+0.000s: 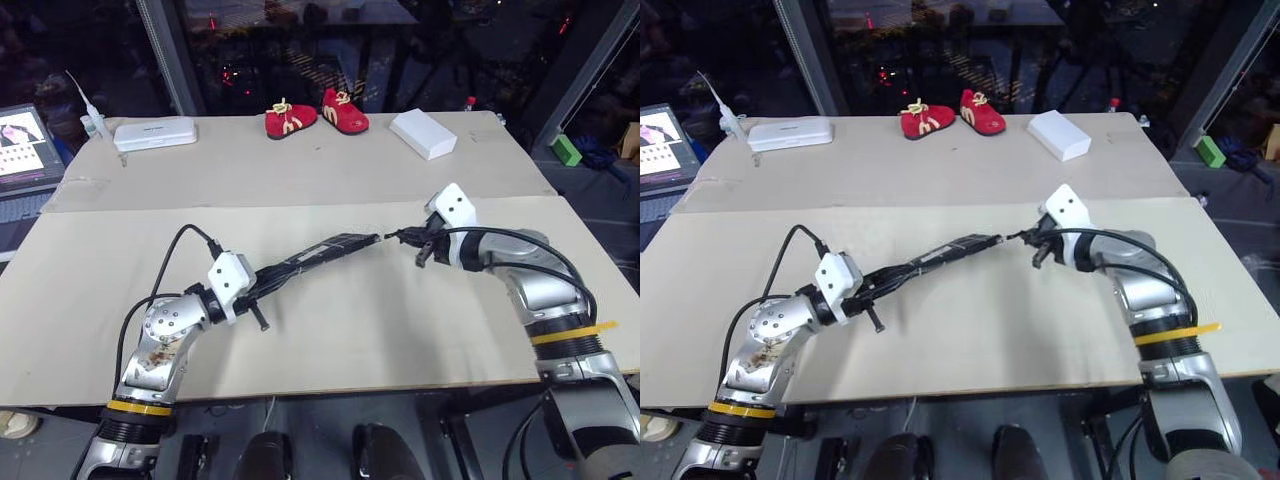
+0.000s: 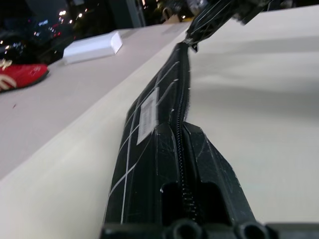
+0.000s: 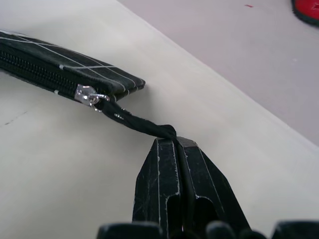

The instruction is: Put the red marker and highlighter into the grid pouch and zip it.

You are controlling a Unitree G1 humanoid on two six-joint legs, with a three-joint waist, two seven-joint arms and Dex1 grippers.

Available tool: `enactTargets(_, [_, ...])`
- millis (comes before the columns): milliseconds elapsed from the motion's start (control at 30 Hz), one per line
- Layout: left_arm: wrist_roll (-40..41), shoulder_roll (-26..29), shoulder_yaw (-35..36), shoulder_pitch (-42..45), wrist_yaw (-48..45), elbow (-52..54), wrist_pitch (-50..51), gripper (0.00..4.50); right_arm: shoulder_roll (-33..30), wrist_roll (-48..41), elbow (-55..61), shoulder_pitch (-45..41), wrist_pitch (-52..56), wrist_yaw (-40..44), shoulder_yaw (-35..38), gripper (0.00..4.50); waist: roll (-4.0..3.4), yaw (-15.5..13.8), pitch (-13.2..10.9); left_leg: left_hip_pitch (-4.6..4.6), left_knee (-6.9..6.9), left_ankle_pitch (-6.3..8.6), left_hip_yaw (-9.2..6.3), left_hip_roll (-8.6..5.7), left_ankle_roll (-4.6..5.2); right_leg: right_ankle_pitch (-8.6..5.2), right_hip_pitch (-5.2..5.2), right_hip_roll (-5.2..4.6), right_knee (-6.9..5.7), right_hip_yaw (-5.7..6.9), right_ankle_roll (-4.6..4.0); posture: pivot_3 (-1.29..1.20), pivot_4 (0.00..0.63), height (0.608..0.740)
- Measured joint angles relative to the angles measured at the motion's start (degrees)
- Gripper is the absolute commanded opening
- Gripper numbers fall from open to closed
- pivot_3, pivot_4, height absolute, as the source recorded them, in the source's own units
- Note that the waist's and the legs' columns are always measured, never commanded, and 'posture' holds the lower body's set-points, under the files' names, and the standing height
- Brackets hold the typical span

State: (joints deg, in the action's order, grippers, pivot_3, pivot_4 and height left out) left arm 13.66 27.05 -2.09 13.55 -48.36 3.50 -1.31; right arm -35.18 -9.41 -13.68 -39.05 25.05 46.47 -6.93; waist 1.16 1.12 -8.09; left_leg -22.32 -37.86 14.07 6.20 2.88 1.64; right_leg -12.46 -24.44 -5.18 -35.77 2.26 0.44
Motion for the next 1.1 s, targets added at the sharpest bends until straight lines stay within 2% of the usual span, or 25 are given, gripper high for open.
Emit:
enactTargets(100, [-0.01,0.02,0.04,0.0,0.0,-0.7,0.0,0.0,1.87,-0.39,-0.06,0.23,-0.03,-0.28,0.47,0.77,0.0,-0.07,0.0,0.0,0.0,0.0,0.01,-0.02,0.0,0.01,0.01,-0.05,0.01,-0.01,0.01,0.0,0.15,0.74])
enactTargets(200, [-0.02,0.01,0.05,0.0,0.03,-1.02,-0.01,0.0,3.75,-1.7,1.26,2.02,0.73,0.74,0.73,1.88,0.0,-0.32,0.0,-0.01,-0.01,0.0,0.0,-0.03,0.0,0.01,0.03,-0.07,0.02,0.0,0.01,0.0,0.15,0.74])
enactTargets(233, [-0.02,0.01,0.05,0.01,0.04,-1.14,-0.01,0.0,3.89,-2.23,2.11,2.76,1.27,1.6,0.52,2.1,0.0,-0.39,0.0,-0.03,-0.01,0.0,-0.01,-0.03,0.0,0.01,0.02,-0.08,0.03,0.0,0.01,0.0,0.15,0.74])
enactTargets(400, [-0.06,-0.04,-0.03,0.12,-0.04,-1.56,-0.33,0.0,3.71,-5.43,7.8,5.22,5.04,5.37,0.62,3.91,0.0,-0.47,0.0,-0.02,-0.01,0.0,-0.05,-0.03,0.0,0.01,0.03,-0.09,0.03,0.02,0.01,0.0,0.15,0.74])
enactTargets(600, [-0.2,-0.17,-0.64,1.42,-0.79,-2.56,-2.14,0.0,-1.53,-12.17,10.56,7.16,12.18,8.91,6.59,3.91,0.01,-0.99,0.0,-0.05,-0.01,0.02,-0.07,-0.04,0.03,0.01,0.05,-0.08,0.1,0.06,0.01,0.0,0.15,0.74])
enactTargets(800, [-0.46,0.96,-1.86,2.87,-4.71,-4.96,-7.14,0.0,-7.44,-17.54,18.95,19.24,11.36,14.35,13.81,3.91,0.02,-1.67,-0.01,-0.08,-0.01,0.04,-0.05,-0.04,0.06,0.0,0.05,-0.07,0.16,0.07,0.02,0.0,0.15,0.74])
enactTargets(933, [-1.06,3.62,-3.56,6.21,-12.66,-11.03,-16.68,0.0,-8.19,-20.19,23.87,27.37,11.15,14.16,18.7,3.91,0.03,-1.65,-0.01,0.0,-0.02,0.03,0.01,-0.04,0.05,0.0,0.09,-0.07,0.17,-0.01,0.02,0.0,0.15,0.74])
enactTargets(1100, [-1.13,2.58,-5.12,11.99,-18.66,-21.02,-25.18,0.0,-7.93,-22.32,28.34,30.54,11.65,11.61,20.26,3.91,0.03,-1.68,-0.02,0.0,-0.04,0.03,-0.03,-0.05,0.06,-0.02,0.13,-0.03,0.22,0.0,0.04,0.0,0.15,0.74])
